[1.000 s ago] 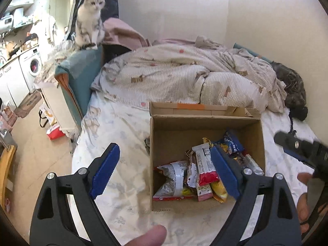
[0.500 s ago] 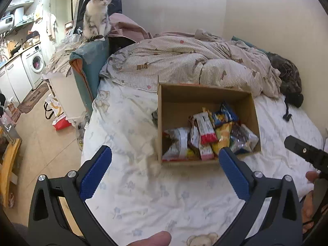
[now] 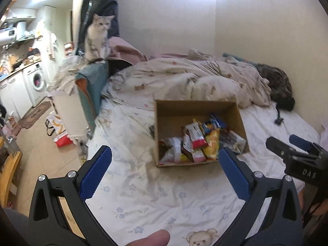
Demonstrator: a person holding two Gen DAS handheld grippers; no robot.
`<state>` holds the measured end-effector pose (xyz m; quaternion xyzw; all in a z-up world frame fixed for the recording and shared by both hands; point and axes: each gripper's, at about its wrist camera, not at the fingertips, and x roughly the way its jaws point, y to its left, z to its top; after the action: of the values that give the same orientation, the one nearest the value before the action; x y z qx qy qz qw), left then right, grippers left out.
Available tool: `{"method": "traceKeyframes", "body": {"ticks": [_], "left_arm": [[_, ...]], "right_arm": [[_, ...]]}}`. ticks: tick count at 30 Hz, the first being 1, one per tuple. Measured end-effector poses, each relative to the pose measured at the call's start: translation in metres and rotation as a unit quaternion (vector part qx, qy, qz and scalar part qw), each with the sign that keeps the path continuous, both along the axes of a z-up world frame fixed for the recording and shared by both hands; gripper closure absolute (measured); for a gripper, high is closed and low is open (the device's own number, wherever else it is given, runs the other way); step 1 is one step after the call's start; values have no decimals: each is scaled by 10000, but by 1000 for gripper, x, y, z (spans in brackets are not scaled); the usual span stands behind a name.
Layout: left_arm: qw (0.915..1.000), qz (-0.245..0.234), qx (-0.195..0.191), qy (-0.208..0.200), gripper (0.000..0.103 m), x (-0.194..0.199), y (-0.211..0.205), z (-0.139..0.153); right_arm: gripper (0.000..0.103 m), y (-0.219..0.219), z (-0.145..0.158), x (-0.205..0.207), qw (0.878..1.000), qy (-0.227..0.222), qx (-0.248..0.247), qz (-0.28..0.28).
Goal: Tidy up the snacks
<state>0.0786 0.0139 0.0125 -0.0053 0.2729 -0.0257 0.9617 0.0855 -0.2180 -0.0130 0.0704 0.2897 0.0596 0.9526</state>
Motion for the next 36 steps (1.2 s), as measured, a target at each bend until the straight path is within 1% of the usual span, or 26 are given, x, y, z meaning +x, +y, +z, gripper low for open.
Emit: {"method": "traceKeyframes", "body": {"ticks": [4,9,12,15,20,23,36], "left_arm": [[9997,126,-205,53,0,6,7,-5],[9991,260,-142,301,0,16,7,-19],[9985,267,-282,383,0,20,9,-21],[9980,322,-331,433,0,21,11,-24],[9980,337,-363,385,0,20,13,-22],[9983,358,-312,352,0,19,13,-21],[9978,380,-392,373,0,19,15,-21]], "right_arm": [[0,7,-3,4,10000,-8,-53,36],[0,13,-11,13,9998,176,32,79],[0,16,-13,16,9997,217,-13,86],[0,17,-13,14,9997,201,-57,91],[0,14,-13,14,9997,227,-18,63],[0,13,-14,16,9997,251,7,43],[0,13,-15,17,9996,261,-23,50]]}}
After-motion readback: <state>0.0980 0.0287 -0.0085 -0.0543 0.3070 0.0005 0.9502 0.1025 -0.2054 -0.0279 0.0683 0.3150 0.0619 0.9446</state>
